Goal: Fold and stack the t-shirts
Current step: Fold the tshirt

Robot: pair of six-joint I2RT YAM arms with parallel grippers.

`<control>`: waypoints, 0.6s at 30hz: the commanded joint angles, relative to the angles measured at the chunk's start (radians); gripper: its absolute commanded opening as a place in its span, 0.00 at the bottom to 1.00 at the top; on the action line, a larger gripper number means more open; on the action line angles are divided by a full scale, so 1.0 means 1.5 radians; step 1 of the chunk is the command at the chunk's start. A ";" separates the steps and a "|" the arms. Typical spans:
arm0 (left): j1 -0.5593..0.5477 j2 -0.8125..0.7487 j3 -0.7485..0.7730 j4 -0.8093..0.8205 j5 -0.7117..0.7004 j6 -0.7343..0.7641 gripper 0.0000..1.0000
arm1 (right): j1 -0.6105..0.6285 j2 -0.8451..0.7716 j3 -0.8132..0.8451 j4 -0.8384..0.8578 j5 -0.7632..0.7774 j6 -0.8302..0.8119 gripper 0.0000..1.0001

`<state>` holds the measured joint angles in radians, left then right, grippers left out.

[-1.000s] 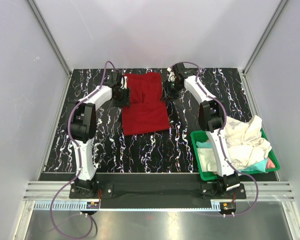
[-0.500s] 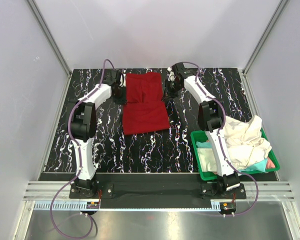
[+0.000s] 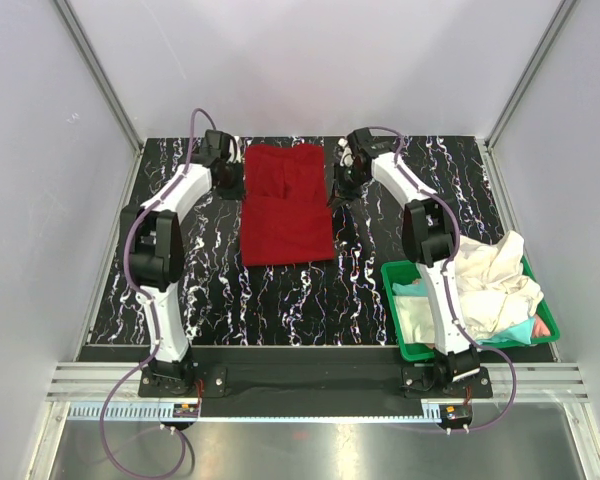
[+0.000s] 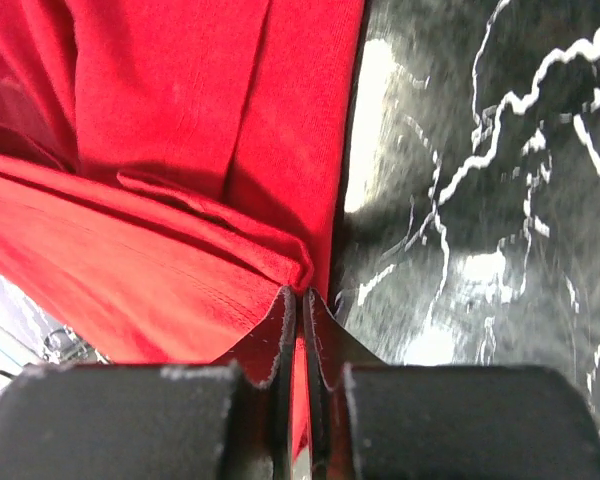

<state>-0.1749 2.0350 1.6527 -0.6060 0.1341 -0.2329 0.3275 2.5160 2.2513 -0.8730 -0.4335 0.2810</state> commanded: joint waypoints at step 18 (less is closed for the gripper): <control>0.028 0.067 0.079 0.034 0.036 -0.003 0.00 | -0.019 0.040 0.111 0.069 -0.024 0.032 0.00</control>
<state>-0.1459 2.1056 1.7153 -0.5964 0.1619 -0.2337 0.3149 2.5313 2.3703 -0.8143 -0.4416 0.3103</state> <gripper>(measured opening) 0.016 0.075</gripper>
